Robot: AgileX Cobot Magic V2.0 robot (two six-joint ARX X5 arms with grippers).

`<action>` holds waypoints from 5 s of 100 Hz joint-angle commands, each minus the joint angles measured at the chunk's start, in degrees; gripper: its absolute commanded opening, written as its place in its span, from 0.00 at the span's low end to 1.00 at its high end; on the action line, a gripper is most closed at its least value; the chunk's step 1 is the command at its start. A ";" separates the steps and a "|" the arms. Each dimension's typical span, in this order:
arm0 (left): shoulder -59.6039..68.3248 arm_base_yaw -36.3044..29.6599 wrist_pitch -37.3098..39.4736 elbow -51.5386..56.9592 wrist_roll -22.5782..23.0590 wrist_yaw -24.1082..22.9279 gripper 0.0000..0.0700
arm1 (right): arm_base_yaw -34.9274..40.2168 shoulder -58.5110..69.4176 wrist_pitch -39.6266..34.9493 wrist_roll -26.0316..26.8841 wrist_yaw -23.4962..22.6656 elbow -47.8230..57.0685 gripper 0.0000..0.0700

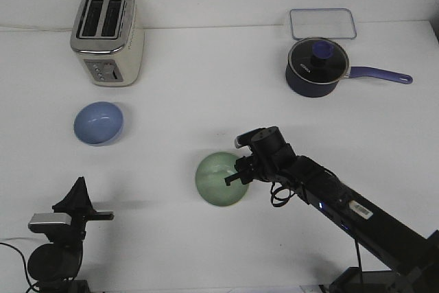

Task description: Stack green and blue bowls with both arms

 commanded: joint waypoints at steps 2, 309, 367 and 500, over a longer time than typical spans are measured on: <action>-0.04 0.00 0.59 -1.09 -0.31 0.11 0.02 | 0.55 2.34 0.90 0.68 0.00 0.57 0.00; 80.63 -4.57 -40.30 74.49 -5.79 24.63 0.02 | -15.34 -28.57 22.73 -6.56 2.82 -23.87 0.38; 90.07 -33.57 -39.91 74.49 -3.26 23.56 0.02 | -15.32 -28.57 22.73 -6.45 2.82 -23.87 0.38; 66.10 -7.91 -30.77 71.95 3.85 6.80 0.42 | -15.34 -36.13 21.81 -8.46 6.80 -23.89 0.38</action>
